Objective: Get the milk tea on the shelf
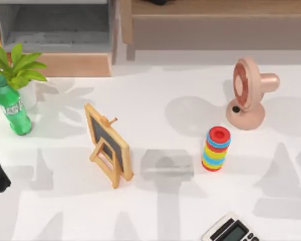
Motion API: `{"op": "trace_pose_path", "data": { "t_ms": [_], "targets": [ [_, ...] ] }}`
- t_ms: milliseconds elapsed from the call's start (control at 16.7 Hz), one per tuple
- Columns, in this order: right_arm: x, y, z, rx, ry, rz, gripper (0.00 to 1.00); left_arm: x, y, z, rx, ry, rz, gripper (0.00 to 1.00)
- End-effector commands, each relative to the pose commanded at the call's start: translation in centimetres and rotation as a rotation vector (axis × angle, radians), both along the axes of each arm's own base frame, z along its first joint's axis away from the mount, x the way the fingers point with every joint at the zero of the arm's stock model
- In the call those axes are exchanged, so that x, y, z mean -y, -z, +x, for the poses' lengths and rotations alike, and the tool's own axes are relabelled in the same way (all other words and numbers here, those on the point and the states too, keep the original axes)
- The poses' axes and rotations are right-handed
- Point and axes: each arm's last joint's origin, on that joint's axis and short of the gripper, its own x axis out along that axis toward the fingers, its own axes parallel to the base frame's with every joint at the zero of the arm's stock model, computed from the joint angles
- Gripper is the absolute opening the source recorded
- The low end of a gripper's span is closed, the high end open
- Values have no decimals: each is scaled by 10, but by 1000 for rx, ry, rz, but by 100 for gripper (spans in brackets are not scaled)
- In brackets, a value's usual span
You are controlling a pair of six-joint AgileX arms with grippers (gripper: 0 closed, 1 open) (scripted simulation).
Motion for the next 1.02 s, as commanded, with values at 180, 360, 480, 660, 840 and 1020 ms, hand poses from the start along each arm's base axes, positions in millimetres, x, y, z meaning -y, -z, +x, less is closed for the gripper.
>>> {"op": "trace_pose_path", "data": {
  "t_ms": [180, 360, 480, 660, 840, 1020],
  "targets": [
    [31, 30, 8, -9, -1, 0, 100, 0, 0, 0, 0, 0, 0, 100],
    [54, 61, 8, -17, -7, 5, 100, 0, 0, 0, 0, 0, 0, 100],
    [62, 78, 6, -23, -15, 10, 100, 0, 0, 0, 0, 0, 0, 100],
    [67, 94, 4, -30, -28, 19, 100, 0, 0, 0, 0, 0, 0, 100],
    [68, 96, 3, -31, -30, 20, 100, 0, 0, 0, 0, 0, 0, 100],
    [66, 96, 4, -34, -33, 23, 100, 0, 0, 0, 0, 0, 0, 100]
  ]
}}
